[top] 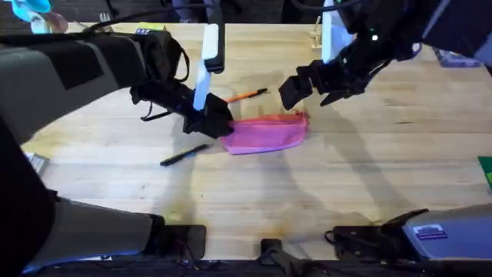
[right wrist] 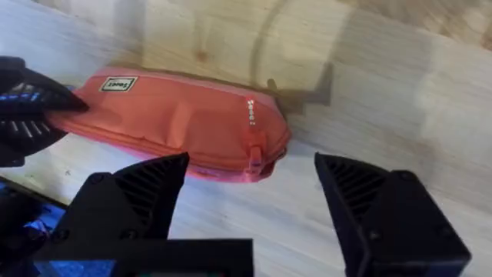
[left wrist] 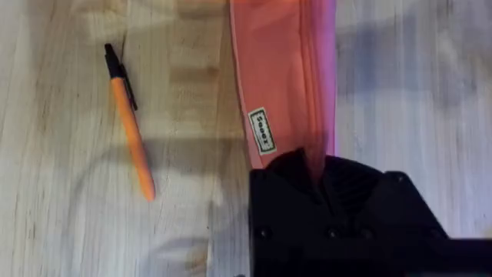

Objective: Unzip the bag, pick up the pens from the table one at a time and place them inside, then zip the bag closed.

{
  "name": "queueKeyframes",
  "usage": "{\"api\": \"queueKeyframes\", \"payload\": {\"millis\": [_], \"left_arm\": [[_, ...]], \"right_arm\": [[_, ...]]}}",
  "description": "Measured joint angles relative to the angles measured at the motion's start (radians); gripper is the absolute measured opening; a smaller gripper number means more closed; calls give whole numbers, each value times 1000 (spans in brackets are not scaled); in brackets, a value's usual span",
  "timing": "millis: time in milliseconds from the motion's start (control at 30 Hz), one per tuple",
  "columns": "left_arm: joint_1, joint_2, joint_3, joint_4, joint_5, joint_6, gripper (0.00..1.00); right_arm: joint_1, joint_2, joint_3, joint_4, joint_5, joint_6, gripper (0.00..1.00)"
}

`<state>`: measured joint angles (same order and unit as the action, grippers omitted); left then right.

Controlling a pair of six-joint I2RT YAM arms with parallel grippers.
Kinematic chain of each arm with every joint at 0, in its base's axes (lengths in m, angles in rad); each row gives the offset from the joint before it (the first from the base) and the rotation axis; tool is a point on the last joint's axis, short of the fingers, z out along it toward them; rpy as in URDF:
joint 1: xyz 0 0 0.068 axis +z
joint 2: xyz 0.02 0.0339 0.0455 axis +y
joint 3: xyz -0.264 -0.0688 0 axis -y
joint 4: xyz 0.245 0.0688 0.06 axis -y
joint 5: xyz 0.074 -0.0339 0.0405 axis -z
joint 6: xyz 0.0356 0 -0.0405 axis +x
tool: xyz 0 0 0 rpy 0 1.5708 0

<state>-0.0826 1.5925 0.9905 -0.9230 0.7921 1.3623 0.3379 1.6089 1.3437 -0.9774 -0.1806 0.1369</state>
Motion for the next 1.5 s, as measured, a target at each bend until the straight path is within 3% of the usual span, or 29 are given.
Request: {"api": "queueKeyframes", "payload": {"millis": [600,733,867,967,1000,1233,1400,1500], "left_arm": [[0,0,0,0,0,0,42],[0,0,0,0,0,0,42],[0,0,0,0,0,0,42],[0,0,0,0,0,0,42],[0,0,0,0,0,0,42],[0,0,0,0,0,0,42],[0,0,0,-1,0,0,42],[0,0,0,-1,0,0,42]], "right_arm": [[29,113,0,43,-5,-100,996],[32,115,0,49,-11,-119,935],[33,115,0,48,-20,-127,804],[33,114,0,46,-23,-135,658],[33,115,0,40,-25,-135,561],[33,143,2,31,-27,-138,329],[32,145,2,32,-15,-139,53],[32,145,2,31,-14,-140,40]]}}
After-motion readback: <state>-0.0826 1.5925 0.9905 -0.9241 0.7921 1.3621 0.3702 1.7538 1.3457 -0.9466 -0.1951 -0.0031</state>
